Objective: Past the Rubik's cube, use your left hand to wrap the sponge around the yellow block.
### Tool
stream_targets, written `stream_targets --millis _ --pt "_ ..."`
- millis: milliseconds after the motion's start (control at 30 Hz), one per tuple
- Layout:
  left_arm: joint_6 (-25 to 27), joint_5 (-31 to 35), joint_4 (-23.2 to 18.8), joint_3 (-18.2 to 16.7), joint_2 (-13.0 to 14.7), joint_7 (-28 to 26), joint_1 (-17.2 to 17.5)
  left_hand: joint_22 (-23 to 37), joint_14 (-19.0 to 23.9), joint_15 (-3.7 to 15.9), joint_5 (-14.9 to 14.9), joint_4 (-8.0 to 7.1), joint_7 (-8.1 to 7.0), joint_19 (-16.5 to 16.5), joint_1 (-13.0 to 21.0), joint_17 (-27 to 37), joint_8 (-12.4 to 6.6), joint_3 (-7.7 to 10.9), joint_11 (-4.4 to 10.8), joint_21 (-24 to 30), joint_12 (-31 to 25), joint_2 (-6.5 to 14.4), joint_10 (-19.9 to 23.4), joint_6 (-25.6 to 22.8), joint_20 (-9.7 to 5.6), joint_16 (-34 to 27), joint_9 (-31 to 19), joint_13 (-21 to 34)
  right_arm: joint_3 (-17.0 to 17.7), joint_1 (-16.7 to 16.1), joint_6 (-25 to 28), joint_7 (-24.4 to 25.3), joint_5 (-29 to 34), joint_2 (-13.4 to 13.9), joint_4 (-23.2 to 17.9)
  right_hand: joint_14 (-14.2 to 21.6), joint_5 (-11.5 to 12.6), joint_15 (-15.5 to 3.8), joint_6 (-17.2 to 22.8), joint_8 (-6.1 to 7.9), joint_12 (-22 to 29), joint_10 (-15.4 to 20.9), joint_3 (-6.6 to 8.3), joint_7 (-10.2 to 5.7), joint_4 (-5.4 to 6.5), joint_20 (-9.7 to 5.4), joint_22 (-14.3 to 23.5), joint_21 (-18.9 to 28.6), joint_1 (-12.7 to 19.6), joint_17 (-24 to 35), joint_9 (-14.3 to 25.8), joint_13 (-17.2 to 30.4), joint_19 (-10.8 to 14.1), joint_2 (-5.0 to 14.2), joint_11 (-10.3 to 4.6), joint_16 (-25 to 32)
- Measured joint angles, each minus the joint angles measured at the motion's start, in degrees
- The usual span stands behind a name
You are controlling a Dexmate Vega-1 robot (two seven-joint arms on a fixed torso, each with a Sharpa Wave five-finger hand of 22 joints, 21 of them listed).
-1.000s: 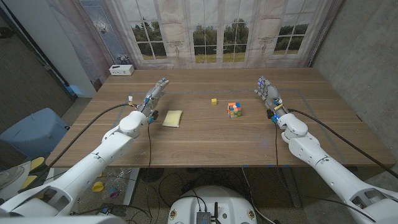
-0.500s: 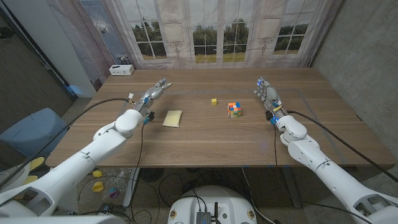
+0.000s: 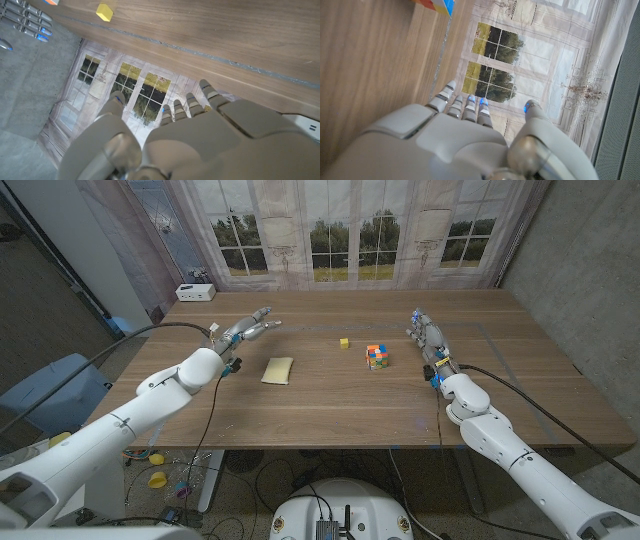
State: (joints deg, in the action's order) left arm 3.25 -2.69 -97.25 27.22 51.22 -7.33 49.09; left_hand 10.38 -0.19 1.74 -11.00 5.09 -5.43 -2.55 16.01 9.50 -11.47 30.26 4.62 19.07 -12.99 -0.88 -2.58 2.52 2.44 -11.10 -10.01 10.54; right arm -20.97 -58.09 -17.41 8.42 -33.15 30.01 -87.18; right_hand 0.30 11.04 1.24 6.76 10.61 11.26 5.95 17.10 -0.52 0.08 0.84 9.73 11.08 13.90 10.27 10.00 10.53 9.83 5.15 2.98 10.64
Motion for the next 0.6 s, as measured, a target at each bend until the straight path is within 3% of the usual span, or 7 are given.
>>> stream_targets --millis 400,600 --pt "4.36 8.07 -4.97 1.44 4.14 2.78 -1.00 0.01 1.87 0.22 -0.25 3.40 -0.63 -1.78 3.72 0.26 -0.41 -0.74 0.33 0.00 -0.40 -2.87 3.35 -3.39 0.70 0.00 0.00 0.00 -0.07 -3.77 -1.08 3.95 2.59 -0.32 -4.17 0.00 0.00 0.00 0.52 0.00 0.00 -0.01 0.00 0.10 0.00 0.00 0.00 0.00 0.00 0.00 0.00 0.00 0.00 0.00 0.00 0.00" --pt "6.74 12.05 -7.90 1.86 5.98 3.98 -1.00 0.01 3.99 0.30 -0.96 4.17 -0.66 -3.08 5.92 0.25 -0.85 -1.52 0.09 0.00 -0.88 -4.39 5.81 -5.67 0.83 0.00 0.01 -0.01 -0.08 -5.24 -1.49 5.33 3.70 -0.38 -5.79 0.00 0.00 0.00 0.51 0.00 0.00 -0.01 0.00 0.10 0.00 0.00 0.00 0.00 0.00 -0.01 0.00 0.00 0.00 0.00 -0.01 0.00"
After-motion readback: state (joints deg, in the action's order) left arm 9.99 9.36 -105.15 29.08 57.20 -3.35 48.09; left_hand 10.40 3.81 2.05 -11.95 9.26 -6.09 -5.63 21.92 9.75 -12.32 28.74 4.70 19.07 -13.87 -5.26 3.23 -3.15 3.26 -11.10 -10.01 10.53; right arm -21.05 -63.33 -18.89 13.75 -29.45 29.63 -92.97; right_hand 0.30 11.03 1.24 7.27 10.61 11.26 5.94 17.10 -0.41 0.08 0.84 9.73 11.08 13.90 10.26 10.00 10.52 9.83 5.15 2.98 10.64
